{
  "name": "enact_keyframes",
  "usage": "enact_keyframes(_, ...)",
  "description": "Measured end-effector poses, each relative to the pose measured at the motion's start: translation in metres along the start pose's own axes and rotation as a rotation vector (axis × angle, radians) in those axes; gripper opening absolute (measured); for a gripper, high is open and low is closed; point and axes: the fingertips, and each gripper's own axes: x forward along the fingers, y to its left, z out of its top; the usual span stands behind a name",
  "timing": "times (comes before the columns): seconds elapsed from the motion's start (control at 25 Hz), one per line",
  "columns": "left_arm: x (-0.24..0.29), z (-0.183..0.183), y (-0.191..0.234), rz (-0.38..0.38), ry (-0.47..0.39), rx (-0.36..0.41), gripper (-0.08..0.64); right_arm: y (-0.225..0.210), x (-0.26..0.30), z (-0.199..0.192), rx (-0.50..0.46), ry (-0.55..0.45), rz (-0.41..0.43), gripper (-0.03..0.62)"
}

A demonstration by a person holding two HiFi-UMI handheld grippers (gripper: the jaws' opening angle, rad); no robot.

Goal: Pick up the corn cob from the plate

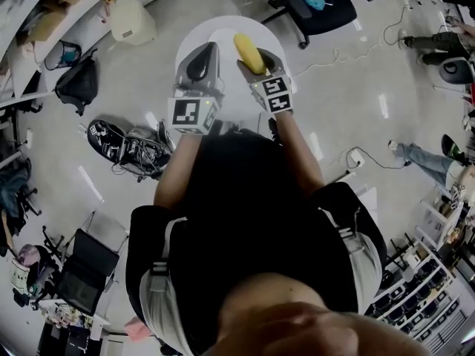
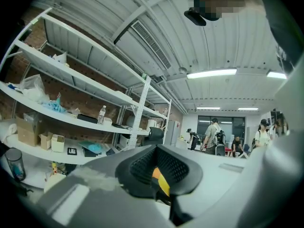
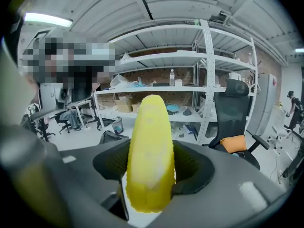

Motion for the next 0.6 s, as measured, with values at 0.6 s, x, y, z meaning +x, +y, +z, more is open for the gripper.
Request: enact_keyframes(0.6,0.002,0.011,-0.008,-0.008,-0.019,0.007,0.000,-0.009,-0.034,0.048,0.031,-0.146,-0.028,0.264)
